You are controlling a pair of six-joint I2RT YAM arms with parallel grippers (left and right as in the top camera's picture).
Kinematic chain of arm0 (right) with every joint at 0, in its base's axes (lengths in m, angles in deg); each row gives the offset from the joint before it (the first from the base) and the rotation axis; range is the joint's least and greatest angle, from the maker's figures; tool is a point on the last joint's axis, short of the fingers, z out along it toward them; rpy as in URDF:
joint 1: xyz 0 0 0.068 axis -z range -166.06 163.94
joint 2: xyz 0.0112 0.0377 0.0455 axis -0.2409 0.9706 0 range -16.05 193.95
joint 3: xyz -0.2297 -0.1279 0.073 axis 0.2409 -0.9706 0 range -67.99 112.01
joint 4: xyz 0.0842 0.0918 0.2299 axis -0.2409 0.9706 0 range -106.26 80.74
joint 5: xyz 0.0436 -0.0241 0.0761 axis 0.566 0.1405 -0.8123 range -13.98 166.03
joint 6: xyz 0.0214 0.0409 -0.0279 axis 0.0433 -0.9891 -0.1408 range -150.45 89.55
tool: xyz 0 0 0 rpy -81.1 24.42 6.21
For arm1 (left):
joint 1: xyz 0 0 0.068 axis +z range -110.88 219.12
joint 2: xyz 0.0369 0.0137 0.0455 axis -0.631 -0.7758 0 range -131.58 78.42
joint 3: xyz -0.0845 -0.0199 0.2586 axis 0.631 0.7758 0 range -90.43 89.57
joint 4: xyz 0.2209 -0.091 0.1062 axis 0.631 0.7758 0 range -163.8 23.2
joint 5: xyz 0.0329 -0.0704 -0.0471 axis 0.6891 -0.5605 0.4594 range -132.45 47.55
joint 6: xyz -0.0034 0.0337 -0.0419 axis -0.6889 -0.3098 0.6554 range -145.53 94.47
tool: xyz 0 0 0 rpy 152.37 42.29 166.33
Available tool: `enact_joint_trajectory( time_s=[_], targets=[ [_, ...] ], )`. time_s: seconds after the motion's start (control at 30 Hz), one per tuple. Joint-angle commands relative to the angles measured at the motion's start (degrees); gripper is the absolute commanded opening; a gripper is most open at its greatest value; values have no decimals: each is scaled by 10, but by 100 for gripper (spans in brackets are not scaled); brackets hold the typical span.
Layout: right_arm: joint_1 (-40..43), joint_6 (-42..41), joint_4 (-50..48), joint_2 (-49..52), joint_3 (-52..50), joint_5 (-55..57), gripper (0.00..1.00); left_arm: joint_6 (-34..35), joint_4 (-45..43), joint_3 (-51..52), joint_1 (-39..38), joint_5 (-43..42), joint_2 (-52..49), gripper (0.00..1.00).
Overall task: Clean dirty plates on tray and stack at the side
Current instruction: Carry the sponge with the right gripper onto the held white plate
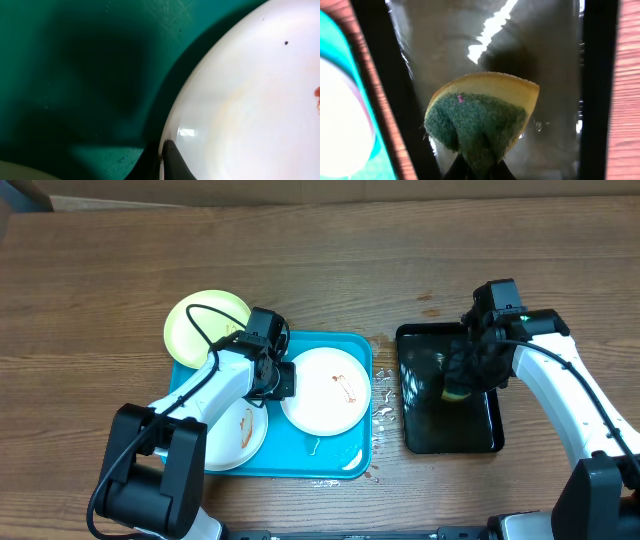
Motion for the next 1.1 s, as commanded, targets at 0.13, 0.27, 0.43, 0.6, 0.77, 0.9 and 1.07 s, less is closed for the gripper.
enact_joint_trajectory(
  time_s=[0.13,0.27,0.43,0.6,0.77,0.9,1.07],
  targets=[
    [0,63,-23,-6,0,-167,4,8,4,7,0,58,-7,4],
    [-3,82,-52,-6,0,-313,4,8,5,7,0,57,-7,4],
    [-57,77,-92,-6,0,-321,4,8,6,7,0,55,-7,4],
    [-169,14,-139,-6,0,-176,4,8,8,7,0,53,-7,4],
    [-282,-45,-187,-3,0,46,4,8,10,7,0,53,-7,4],
    [-345,-57,-214,5,0,152,4,9,14,7,0,53,-7,4],
    [-384,-57,-228,37,0,198,4,9,15,7,0,53,-7,4]
  ],
)
